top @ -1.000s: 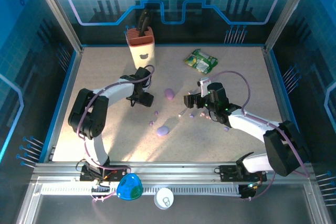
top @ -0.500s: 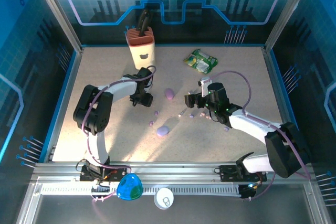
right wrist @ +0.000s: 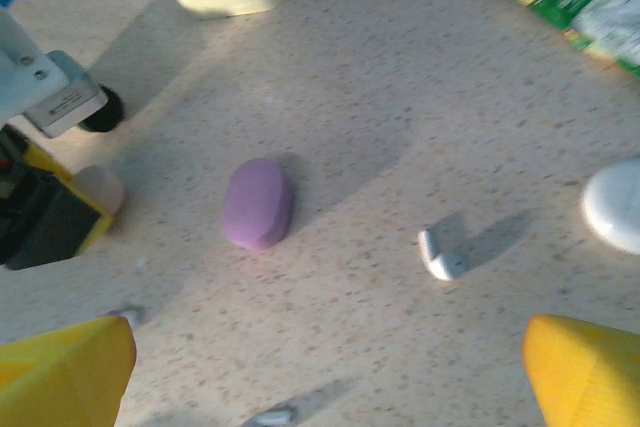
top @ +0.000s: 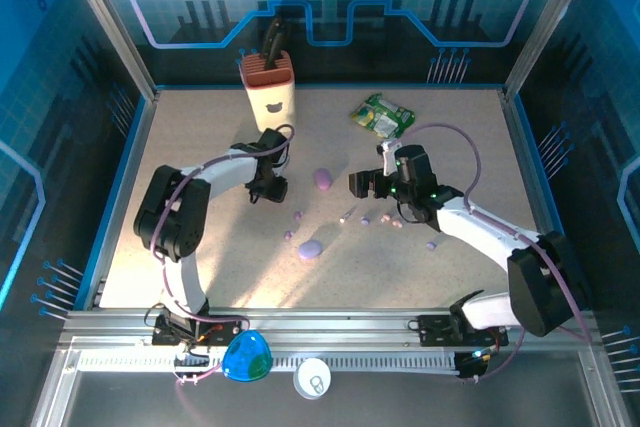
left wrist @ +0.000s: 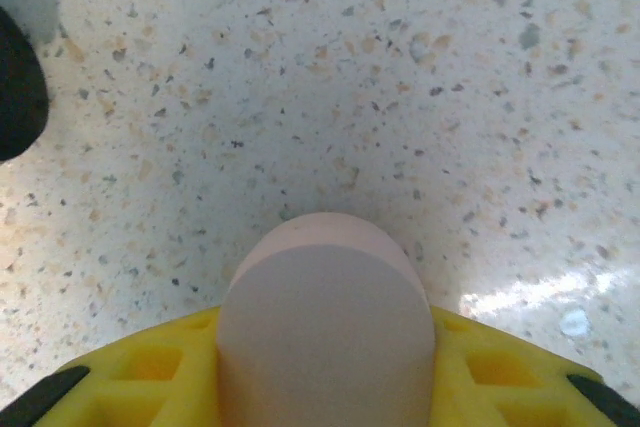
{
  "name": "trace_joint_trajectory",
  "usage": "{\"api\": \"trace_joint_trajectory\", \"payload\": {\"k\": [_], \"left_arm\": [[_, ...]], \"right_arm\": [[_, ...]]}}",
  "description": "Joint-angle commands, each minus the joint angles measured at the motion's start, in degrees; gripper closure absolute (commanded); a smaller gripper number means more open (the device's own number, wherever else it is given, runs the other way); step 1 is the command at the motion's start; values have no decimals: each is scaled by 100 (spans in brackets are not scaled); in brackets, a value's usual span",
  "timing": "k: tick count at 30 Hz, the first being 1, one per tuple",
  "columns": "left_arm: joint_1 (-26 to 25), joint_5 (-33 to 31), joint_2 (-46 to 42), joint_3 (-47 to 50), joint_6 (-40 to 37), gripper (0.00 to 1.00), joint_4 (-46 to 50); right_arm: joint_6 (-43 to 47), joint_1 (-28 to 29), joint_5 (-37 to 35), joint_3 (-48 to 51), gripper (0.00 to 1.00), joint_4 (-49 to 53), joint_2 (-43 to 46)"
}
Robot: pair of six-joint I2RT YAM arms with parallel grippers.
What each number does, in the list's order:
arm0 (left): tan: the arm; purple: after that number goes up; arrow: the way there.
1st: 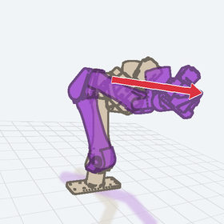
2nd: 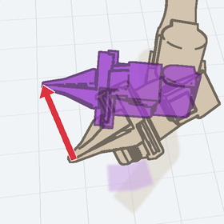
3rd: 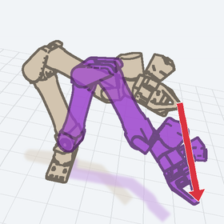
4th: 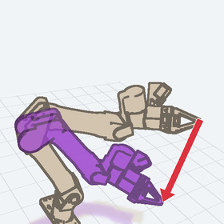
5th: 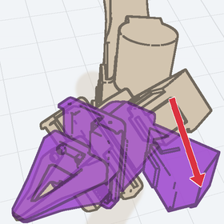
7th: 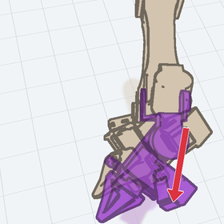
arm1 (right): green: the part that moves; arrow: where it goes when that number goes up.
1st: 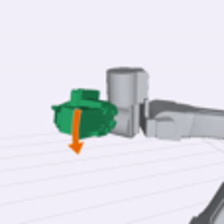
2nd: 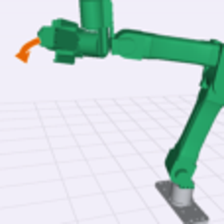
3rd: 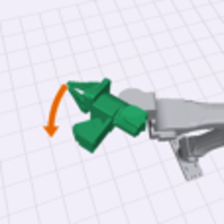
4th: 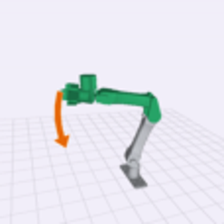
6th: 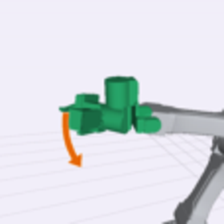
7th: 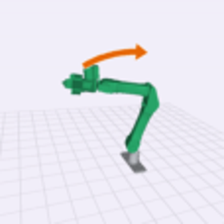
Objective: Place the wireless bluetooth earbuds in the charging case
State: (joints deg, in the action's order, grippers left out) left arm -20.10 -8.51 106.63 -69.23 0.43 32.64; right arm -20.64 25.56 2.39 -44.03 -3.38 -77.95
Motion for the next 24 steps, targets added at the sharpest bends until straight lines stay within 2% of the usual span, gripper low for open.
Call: {"api": "trace_joint_trajectory", "payload": {"k": [1, 6, 10, 15, 20, 24], "left_arm": [[15, 419, -602, 225, -320, 62, -554], [-42, 1170, -1249, 559, -824, 65, -1637], [-188, 1521, -1379, 454, -1337, 65, -1992], [-538, 2107, -1478, 525, -2353, 63, -2426], [-728, 2826, -1599, 713, -2985, 64, -2848], [-843, 3392, -1728, 872, -3362, 64, -3020]], "right_arm": [[-663, -388, 1180, -63, 0, 220, 76], [-1336, -775, 2022, 159, 0, -193, 129], [-1655, -894, 2400, 90, 0, -113, 121], [-2096, -977, 2845, 33, 0, -157, 218], [-2822, -1199, 3309, 88, 6, -280, 351], [-3069, -1235, 3729, 70, 12, -338, 269]]}}
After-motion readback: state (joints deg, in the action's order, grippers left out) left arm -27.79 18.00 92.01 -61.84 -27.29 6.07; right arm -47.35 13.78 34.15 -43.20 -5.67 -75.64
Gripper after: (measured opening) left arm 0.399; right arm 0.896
